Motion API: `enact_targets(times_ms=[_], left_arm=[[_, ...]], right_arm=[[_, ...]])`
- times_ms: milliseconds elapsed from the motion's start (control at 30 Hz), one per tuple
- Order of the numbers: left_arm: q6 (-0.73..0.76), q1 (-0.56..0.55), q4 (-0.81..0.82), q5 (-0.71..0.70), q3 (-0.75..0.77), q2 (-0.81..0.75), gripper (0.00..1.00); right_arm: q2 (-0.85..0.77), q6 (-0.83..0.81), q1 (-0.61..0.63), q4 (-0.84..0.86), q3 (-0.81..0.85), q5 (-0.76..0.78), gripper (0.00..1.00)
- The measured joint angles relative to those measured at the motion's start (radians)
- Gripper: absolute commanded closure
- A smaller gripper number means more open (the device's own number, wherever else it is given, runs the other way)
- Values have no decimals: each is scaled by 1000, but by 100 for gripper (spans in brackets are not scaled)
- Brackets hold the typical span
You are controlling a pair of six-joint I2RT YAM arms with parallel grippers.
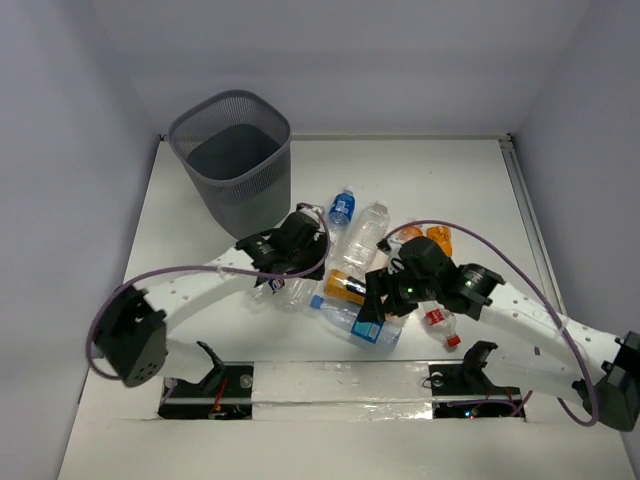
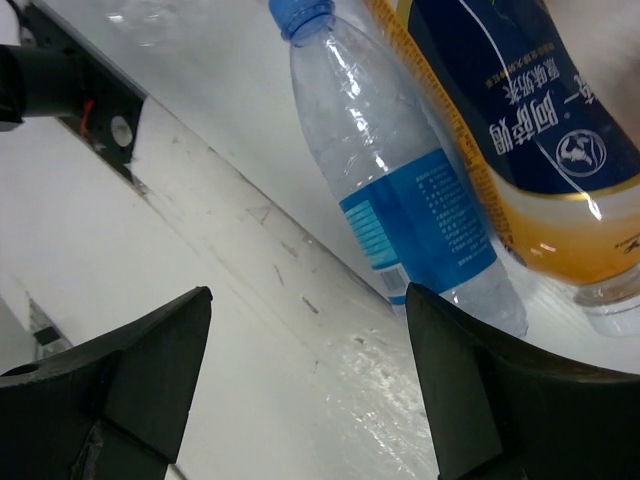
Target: Put the plastic bottles in the bin
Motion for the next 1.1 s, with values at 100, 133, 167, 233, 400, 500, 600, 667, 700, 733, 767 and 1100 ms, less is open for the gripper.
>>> enact_targets(times_ms=[100,133,167,233,400,500,600,667,700,733,767,1100], left_arm=[[-18,0,-40,13,9,-120,68],[-22,1,-56,15,16,-153,68],[-27,5,-79,17,28,-186,68],[-36,7,-120,17,61,-239,68],[-52,50,-231,10,208,-314,68],[-50,126,-273,7,351,-322,68],[-40,213,-298,9,507,-311,67],[-31,263,-309,5,621,-293,67],[-27,278,-312,4,669,-279,67],[-23,292,-312,2,721,-263,67],[-19,307,-316,0,768,-248,67],[-5,536,-293,0,981,-103,67]], right_arm=[[78,-34,29,5,37,45,16],[102,-46,36,7,47,58,16],[121,-57,41,10,56,69,16],[156,-77,57,14,71,89,16],[233,-103,155,26,107,154,16],[295,-113,224,40,135,208,16],[358,-117,268,49,160,268,16],[385,-120,288,50,169,309,16],[394,-121,294,51,171,328,16],[404,-121,298,52,173,344,16],[411,-121,303,53,174,356,16],[535,-123,362,83,176,438,16]])
